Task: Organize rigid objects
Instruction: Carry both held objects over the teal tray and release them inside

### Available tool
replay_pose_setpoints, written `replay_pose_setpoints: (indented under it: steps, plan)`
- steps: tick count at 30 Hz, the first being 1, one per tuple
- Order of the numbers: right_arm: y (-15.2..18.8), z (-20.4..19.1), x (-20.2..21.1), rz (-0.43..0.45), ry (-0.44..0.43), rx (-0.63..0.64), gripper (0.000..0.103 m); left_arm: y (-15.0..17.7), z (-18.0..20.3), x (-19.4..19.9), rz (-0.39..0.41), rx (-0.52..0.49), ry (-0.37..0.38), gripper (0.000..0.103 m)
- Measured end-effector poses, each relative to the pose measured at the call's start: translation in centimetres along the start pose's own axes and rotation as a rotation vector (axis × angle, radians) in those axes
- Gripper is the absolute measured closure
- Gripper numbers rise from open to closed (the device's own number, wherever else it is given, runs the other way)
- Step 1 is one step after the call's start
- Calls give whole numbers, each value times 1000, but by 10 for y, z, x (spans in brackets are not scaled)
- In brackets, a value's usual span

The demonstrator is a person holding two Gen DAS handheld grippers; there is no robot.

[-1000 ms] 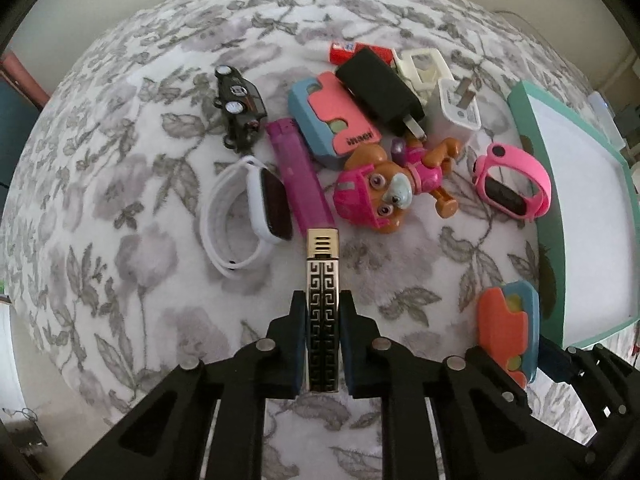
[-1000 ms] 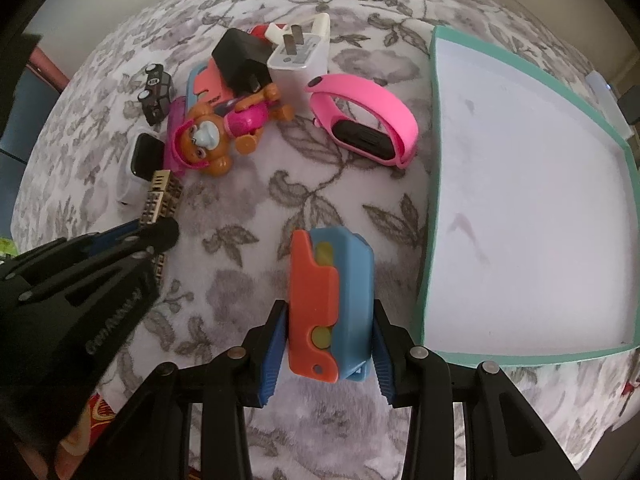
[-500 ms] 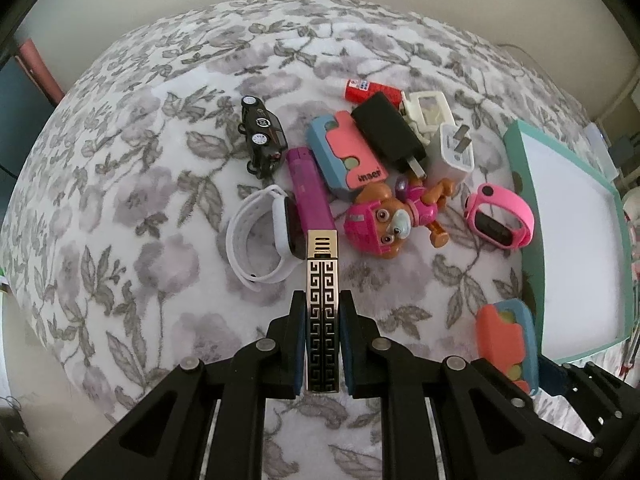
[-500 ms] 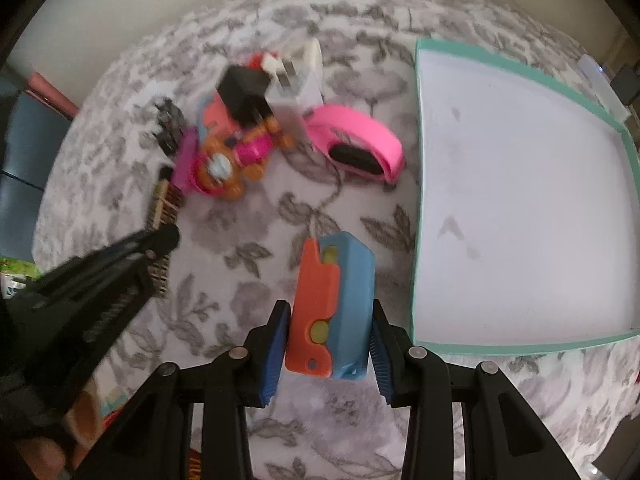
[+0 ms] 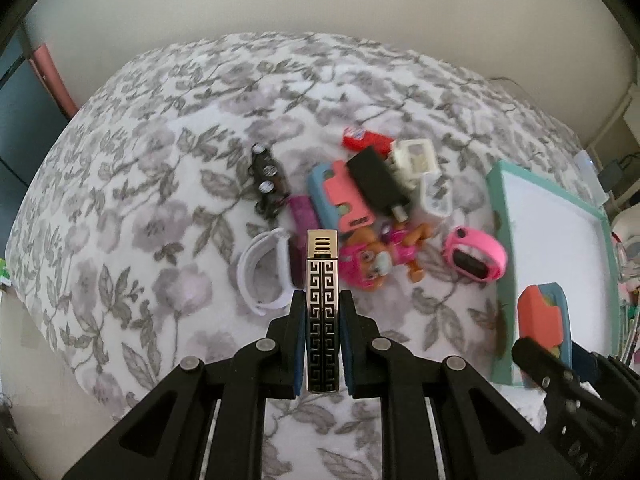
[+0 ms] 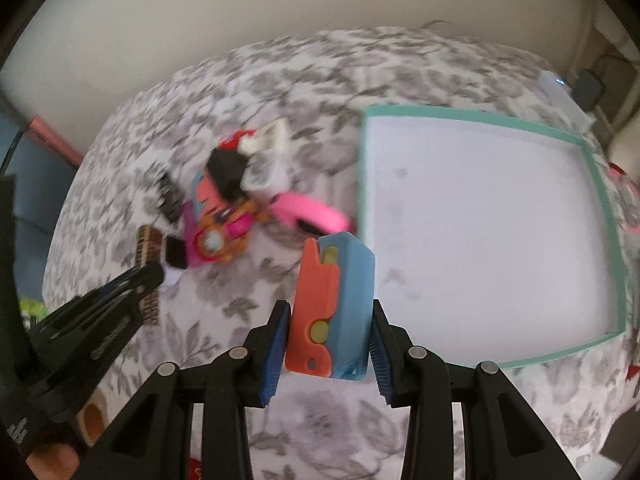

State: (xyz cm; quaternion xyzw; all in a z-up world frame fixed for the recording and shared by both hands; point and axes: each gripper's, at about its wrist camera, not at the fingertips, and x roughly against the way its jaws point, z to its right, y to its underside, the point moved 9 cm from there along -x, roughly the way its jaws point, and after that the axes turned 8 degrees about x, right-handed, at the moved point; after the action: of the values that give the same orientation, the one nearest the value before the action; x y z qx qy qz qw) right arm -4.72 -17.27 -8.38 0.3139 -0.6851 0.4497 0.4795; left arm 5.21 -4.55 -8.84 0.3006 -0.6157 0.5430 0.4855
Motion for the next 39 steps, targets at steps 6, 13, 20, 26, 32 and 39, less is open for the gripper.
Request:
replay_pose_setpoints:
  steps: [6,13,20,26,32,39]
  plan:
    - [-10,61,13,33,91,-124,63,-11,52,20,28,-80,47,87]
    - [-3,122,17,38,157,-264,63,-5,133,29,7,-205,151,87]
    - [7,175,15,26,247,-353,63,10,194,22,-55,-246,263,87]
    - [18,204,13,2,284,-384,63,29,217,1,-92,-297,257,87]
    - [31,213,-11,-72,294,-390,62,47,221,-27,-151,-325,225,87]
    - [36,213,-20,-101,313,-367,63,61,216,-43,-205,-341,209,86]
